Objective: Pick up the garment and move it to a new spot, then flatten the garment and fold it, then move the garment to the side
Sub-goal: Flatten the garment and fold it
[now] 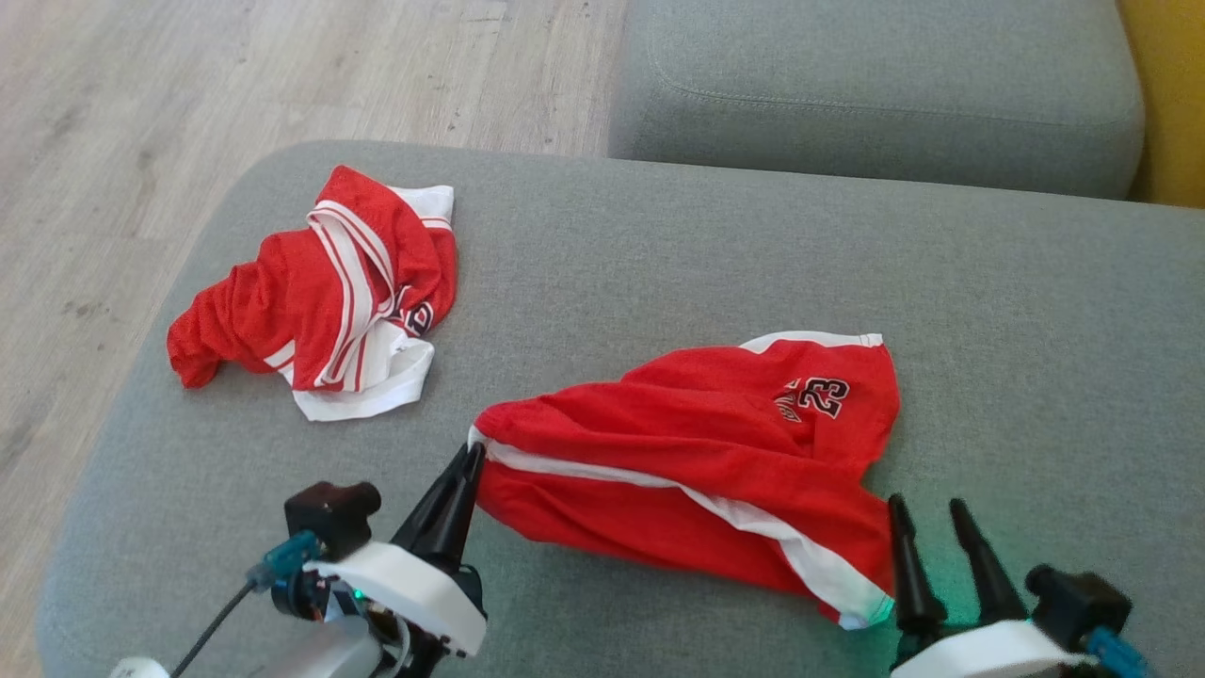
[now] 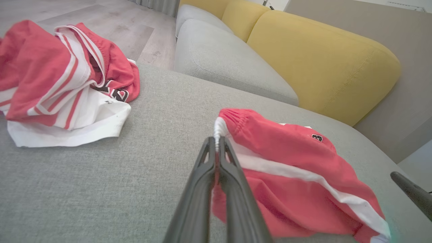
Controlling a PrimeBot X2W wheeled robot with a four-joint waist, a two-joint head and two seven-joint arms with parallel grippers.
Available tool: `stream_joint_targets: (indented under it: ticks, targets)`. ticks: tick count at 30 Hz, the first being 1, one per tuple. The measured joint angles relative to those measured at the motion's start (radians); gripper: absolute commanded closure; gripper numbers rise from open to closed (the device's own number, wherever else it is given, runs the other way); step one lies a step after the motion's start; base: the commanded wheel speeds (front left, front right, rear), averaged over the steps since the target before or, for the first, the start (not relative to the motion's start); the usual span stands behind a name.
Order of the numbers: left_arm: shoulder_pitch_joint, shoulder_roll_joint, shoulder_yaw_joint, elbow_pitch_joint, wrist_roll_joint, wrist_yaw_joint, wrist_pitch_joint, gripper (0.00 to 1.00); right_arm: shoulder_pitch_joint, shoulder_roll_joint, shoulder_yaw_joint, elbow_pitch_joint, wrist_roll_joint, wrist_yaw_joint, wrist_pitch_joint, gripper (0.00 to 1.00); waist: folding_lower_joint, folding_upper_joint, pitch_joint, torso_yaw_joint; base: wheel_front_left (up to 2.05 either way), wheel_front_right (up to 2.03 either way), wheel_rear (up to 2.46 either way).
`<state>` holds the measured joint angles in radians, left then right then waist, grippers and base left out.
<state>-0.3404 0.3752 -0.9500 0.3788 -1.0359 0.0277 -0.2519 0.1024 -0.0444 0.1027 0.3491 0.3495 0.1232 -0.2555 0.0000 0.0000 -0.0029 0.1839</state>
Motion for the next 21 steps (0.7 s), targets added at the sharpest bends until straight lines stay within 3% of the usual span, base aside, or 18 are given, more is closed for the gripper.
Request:
stream_joint_targets:
  ticks: [5,10,21]
  targets:
    - [0.0,0.0,0.017,-0.012,0.002,0.005,0.0,1.0,0.051,-0.011,0.082,-0.006,0.044,0.0,0.0,0.0,0.0,0.0,0.004,-0.007,0.0,0.0,0.0]
    - [0.001,0.0,0.049,-0.025,0.02,0.009,0.0,1.0,0.113,-0.07,0.187,0.014,0.086,0.0,0.0,0.0,0.0,0.0,0.011,-0.024,0.0,0.0,0.0]
    - [0.0,-0.009,0.079,-0.025,0.052,0.007,0.0,1.0,0.041,-0.14,0.358,0.071,0.287,0.0,0.0,0.0,0.0001,0.0,0.041,-0.045,0.0,0.0,0.0]
